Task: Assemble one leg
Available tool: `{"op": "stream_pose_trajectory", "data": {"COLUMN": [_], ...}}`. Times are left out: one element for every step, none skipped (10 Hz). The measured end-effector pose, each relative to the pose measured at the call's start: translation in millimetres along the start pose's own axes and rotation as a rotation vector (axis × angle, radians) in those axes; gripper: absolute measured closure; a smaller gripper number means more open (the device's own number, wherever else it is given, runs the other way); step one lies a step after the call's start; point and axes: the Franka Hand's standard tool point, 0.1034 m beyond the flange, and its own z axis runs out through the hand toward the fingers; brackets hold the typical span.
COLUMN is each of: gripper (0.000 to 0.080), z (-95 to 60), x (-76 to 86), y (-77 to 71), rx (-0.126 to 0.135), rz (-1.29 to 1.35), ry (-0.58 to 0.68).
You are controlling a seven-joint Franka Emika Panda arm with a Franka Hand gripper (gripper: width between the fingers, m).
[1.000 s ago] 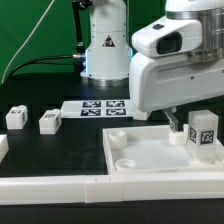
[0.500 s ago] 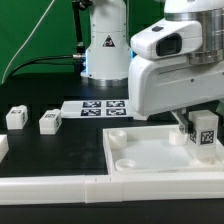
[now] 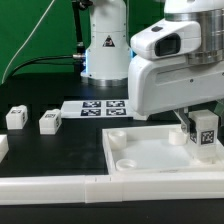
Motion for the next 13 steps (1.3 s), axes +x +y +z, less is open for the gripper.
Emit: {"op": "stream_pose_trajectory", "data": {"gripper": [0.0506,0.0506,0.0506,0.0506,0.0506,0.0506,0.0505,0.0506,0.0506,0.0506,0.0404,0.0229,0.0229], "z": [0.1,0.3,0.6,0.9,1.2,1.5,1.6,1.7,1.9,2.0,2.1,2.1,2.8], "x": [0.1,0.0,-0.2,0.3,0.9,1.2,2.3,2.9,2.7,2.6,2.5,2.5,1.6], "y": [-0.3,-1.2,-2.1,-2.2,-2.5,-3.2,-3.6,-4.2,-5.2,-6.6,-7.0,-7.1,-8.2], "rx": [0.008,0.009,0.009,0.007,0.004,0.000,-0.001,0.004,0.010,0.016,0.016,0.015,0.016], "rz": [0.158,0.318,0.438,0.541,0.700,0.823,0.894,1.026,1.112,1.160,1.109,1.056,1.040], "ry": [0.001,0.000,0.000,0.004,0.008,0.014,0.025,0.028,0.025,0.021,0.021,0.021,0.019]}}
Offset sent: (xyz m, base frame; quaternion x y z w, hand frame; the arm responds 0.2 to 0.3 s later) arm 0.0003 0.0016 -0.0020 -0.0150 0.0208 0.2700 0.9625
